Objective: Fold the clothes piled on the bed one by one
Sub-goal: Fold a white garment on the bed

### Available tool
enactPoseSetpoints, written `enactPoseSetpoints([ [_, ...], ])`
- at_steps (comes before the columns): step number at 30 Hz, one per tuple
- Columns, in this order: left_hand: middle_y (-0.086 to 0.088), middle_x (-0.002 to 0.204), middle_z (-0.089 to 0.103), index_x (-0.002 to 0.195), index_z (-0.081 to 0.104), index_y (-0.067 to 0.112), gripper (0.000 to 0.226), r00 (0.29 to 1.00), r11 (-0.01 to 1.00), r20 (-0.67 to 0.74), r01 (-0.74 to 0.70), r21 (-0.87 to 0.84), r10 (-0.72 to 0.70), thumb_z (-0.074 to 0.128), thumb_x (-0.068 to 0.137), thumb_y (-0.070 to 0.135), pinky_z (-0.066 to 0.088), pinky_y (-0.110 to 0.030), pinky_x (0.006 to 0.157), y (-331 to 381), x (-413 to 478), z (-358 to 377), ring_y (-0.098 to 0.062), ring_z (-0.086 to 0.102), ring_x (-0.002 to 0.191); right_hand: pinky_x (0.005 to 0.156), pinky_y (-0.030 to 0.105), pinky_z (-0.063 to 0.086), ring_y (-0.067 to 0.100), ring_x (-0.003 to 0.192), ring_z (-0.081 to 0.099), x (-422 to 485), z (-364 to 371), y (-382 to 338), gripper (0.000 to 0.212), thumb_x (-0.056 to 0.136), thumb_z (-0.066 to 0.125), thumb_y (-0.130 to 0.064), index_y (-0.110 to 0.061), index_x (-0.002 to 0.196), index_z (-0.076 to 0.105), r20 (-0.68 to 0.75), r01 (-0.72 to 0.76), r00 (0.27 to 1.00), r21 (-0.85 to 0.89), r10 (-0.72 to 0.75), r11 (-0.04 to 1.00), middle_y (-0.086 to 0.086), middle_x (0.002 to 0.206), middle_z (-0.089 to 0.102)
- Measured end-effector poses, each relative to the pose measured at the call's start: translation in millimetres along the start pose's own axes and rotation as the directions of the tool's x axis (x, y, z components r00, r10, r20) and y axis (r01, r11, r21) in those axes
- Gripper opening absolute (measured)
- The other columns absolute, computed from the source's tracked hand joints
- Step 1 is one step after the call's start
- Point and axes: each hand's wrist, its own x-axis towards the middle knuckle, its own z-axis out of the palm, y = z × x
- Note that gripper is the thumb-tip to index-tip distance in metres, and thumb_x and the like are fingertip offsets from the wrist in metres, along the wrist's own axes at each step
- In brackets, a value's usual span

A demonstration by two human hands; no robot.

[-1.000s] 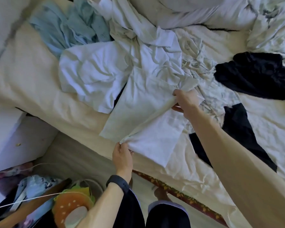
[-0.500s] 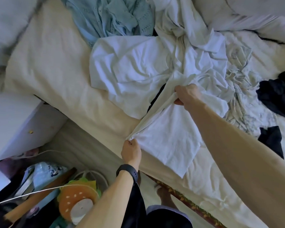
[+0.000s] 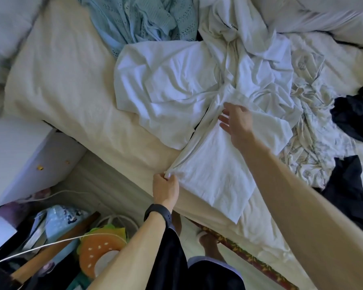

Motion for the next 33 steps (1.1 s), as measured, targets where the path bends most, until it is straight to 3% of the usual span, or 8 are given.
enactPoseSetpoints([
  [3, -0.01, 0.143, 0.037, 0.14, 0.04, 0.011, 0.056, 0.948, 0.957, -0.132, -0.282, 0.071, 0.289, 0.063, 0.089, 0.012, 0.049, -0.04, 0.09, 13, -9, -7, -0.026, 0.048, 0.116, 0.077, 0.028, 0.057, 0.019, 0.096, 0.075, -30, -29, 28, 0.022, 0.086, 0.066, -0.025, -0.017, 0.107, 0.066, -0.012, 0.023, 1.0, 0.212, -0.021, 0.977, 0.001, 0.1, 0.075],
  [5, -0.01, 0.14, 0.039, 0.137, 0.043, 0.01, 0.059, 0.805, 0.818, -0.159, -0.542, 0.193, 0.571, 0.066, 0.083, 0.007, 0.045, -0.035, 0.09, 34, -13, -8, -0.026, 0.043, 0.122, 0.078, 0.031, 0.057, 0.02, 0.095, 0.075, -47, -52, 57, 0.02, 0.086, 0.068, -0.024, -0.017, 0.105, 0.066, -0.103, 0.002, 0.994, 0.21, 0.021, 0.978, 0.004, 0.101, 0.075],
  [10, -0.01, 0.135, 0.048, 0.132, 0.048, 0.006, 0.054, 0.543, 0.5, 0.103, -0.82, 0.278, 0.833, 0.071, 0.085, 0.018, 0.039, -0.023, 0.1, 120, -8, 33, -0.024, 0.043, 0.125, 0.081, 0.031, 0.048, 0.018, 0.098, 0.063, -71, -105, 135, 0.023, 0.092, 0.066, -0.035, -0.017, 0.106, 0.06, -0.458, -0.099, 0.886, -0.02, 0.079, 0.995, -0.003, 0.103, 0.064],
  [15, -0.013, 0.149, 0.04, 0.153, 0.026, 0.012, 0.091, 0.63, 0.49, 0.327, -0.765, 0.418, 0.705, 0.077, 0.083, 0.042, 0.039, -0.041, 0.109, 190, 24, 88, -0.03, 0.041, 0.134, 0.085, 0.034, 0.051, 0.018, 0.103, 0.062, -69, -133, 173, 0.055, 0.09, 0.072, -0.046, -0.016, 0.131, 0.052, -0.425, -0.229, 0.883, -0.019, 0.199, 0.973, -0.002, 0.119, 0.061],
  [18, -0.01, 0.137, 0.054, 0.142, 0.037, 0.011, 0.085, 0.692, 0.568, 0.353, -0.72, 0.399, 0.63, 0.082, 0.078, 0.044, 0.048, -0.037, 0.098, 216, 47, 99, -0.031, 0.055, 0.122, 0.071, 0.032, 0.057, 0.016, 0.091, 0.069, -63, -141, 182, 0.039, 0.086, 0.076, -0.049, -0.023, 0.111, 0.063, -0.248, -0.273, 0.936, -0.06, 0.251, 0.96, -0.002, 0.106, 0.07],
  [22, 0.003, 0.122, 0.059, 0.134, 0.045, 0.017, 0.08, 0.736, 0.648, 0.393, -0.674, 0.353, 0.551, 0.087, 0.072, 0.045, 0.048, -0.031, 0.091, 227, 61, 97, -0.02, 0.059, 0.111, 0.086, 0.047, 0.061, 0.018, 0.092, 0.074, -64, -148, 196, 0.029, 0.088, 0.075, -0.048, -0.028, 0.109, 0.07, -0.114, -0.243, 0.961, 0.073, 0.25, 0.967, -0.003, 0.103, 0.076],
  [28, 0.005, 0.124, 0.063, 0.137, 0.046, 0.022, 0.071, 0.712, 0.647, 0.397, -0.697, 0.308, 0.579, 0.082, 0.079, 0.038, 0.049, -0.034, 0.097, 220, 53, 99, -0.02, 0.062, 0.113, 0.087, 0.046, 0.061, 0.018, 0.099, 0.071, -78, -144, 207, 0.031, 0.092, 0.075, -0.04, -0.036, 0.116, 0.056, -0.026, -0.264, 0.962, 0.183, 0.273, 0.947, -0.005, 0.116, 0.068],
  [33, 0.01, 0.117, 0.062, 0.136, 0.05, 0.025, 0.053, 0.573, 0.386, 0.322, -0.783, 0.488, 0.754, 0.066, 0.09, 0.045, 0.04, -0.027, 0.082, 207, 21, 102, -0.022, 0.06, 0.109, 0.063, 0.016, 0.054, -0.001, 0.085, 0.068, -96, -156, 196, 0.02, 0.095, 0.066, -0.033, -0.047, 0.105, 0.055, -0.135, -0.085, 0.987, 0.015, 0.086, 0.996, -0.018, 0.101, 0.069],
])
